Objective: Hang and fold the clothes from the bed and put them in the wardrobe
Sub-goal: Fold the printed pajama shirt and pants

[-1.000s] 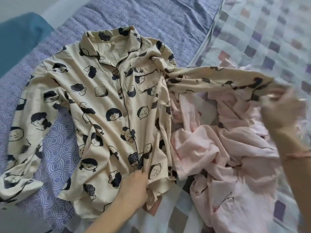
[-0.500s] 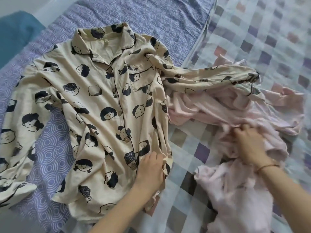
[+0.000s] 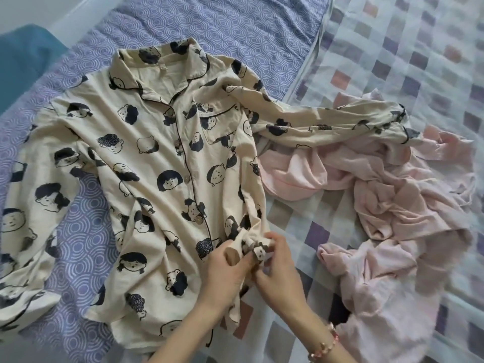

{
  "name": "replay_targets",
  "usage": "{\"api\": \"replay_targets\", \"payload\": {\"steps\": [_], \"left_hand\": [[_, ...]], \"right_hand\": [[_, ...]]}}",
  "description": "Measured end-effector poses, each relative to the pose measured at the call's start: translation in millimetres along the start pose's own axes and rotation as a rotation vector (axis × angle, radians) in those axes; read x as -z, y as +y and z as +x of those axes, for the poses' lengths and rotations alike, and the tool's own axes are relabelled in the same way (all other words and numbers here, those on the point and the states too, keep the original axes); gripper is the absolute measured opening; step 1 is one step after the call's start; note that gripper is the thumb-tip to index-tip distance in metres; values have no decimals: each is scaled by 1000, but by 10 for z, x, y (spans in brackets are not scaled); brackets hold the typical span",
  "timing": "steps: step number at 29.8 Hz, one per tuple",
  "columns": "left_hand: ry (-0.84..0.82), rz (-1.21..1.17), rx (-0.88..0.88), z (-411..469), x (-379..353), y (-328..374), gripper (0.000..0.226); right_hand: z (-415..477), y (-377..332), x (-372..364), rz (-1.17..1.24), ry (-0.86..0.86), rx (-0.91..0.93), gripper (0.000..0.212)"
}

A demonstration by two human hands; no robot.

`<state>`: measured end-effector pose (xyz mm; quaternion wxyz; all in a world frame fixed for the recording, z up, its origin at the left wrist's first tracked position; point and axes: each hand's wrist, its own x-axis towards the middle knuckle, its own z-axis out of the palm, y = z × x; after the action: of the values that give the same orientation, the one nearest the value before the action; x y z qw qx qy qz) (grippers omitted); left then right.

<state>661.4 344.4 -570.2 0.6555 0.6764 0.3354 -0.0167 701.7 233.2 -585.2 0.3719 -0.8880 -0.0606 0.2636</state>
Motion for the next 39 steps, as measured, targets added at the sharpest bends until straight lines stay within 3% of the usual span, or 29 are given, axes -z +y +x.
{"api": "replay_targets", "payload": {"steps": [3,6,7,8,11,13,14,16,19,22,24,26,27,29,31,32,36,39], "left_hand": [[-76,41,8,-66,-1,60,36],[-157,382,-153,-167,33,-1,22],[-192,471,-225,-209,26,-37,17],[-217,535,-284,-253,8,-48,14],[-96,505,-336,-328,-72,9,13],[39,352,-325,-316,-85,113,10],[73,288,-322,-311,-65,157,15],[37,270,-342,-332,-47,227,8],[-53,430,-433,-365,54,246,9],[-180,701,-521,-326,200,314,31],[-404,966,-423,-342,196,343,42],[-770,1145,-120,-344,118,291,35],[-911,1161,28,-334,81,270,31],[-1021,1130,206,-246,97,283,32],[-934,1092,233,1,212,369,33],[-805,1034,201,175,292,449,29],[-246,939,78,1001,712,798,28],[31,902,3,1561,868,1044,26]], "right_hand": [[110,0,156,23,343,-170,40],[279,137,520,205,636,-372,19],[299,213,595,190,645,-362,17],[291,273,628,134,536,-291,19],[126,360,530,-44,-45,-39,79],[84,408,418,-247,-136,51,92],[94,432,356,-356,-88,123,87],[132,468,241,-436,99,267,57],[216,497,326,-325,361,314,20],[171,639,740,-274,543,203,15],[38,716,1035,-354,573,148,10],[-92,768,1258,-437,434,11,24],[-141,780,1330,-480,265,-70,31],[-213,739,1405,-571,-147,-168,32],[-196,620,1465,-584,-429,-170,32],[-123,536,1494,-559,-470,-137,32],[446,85,1592,-446,-195,76,12],[1073,-291,1510,-291,-35,183,13]]}}
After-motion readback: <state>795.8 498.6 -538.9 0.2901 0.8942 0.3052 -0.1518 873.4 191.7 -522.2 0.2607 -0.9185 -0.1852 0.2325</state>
